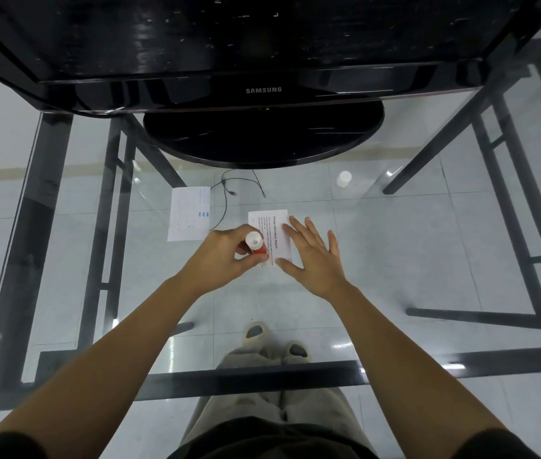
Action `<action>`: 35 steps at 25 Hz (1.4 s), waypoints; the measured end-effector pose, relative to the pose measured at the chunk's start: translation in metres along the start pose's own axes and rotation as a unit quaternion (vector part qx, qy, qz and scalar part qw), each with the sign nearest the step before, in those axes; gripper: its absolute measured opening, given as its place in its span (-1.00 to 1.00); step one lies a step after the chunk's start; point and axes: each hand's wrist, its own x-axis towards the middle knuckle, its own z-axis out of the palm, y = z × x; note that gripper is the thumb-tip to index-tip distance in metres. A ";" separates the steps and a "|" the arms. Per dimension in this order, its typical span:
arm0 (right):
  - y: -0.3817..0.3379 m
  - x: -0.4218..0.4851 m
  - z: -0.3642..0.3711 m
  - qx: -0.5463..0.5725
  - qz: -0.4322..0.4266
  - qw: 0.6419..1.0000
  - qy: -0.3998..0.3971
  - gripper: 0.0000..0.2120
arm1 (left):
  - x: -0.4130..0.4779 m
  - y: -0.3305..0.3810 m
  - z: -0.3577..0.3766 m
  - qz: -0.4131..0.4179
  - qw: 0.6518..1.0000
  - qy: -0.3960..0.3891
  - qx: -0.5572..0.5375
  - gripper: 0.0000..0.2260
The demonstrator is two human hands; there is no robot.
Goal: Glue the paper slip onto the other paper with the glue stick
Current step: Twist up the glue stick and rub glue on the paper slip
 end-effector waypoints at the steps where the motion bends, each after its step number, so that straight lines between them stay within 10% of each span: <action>1: 0.000 0.000 0.000 0.004 -0.001 1.000 0.001 -0.36 | 0.002 -0.001 -0.003 -0.006 1.000 0.011 -0.005 -0.75; 20: -0.001 -0.001 -0.002 0.019 0.001 1.000 0.000 -0.36 | 0.029 -0.009 -0.005 -0.019 0.990 0.140 -0.005 -0.78; 35: -0.001 -0.002 -0.001 0.041 -0.003 0.999 0.023 -0.41 | 0.043 -0.005 -0.001 -0.020 0.997 0.071 -0.017 -0.76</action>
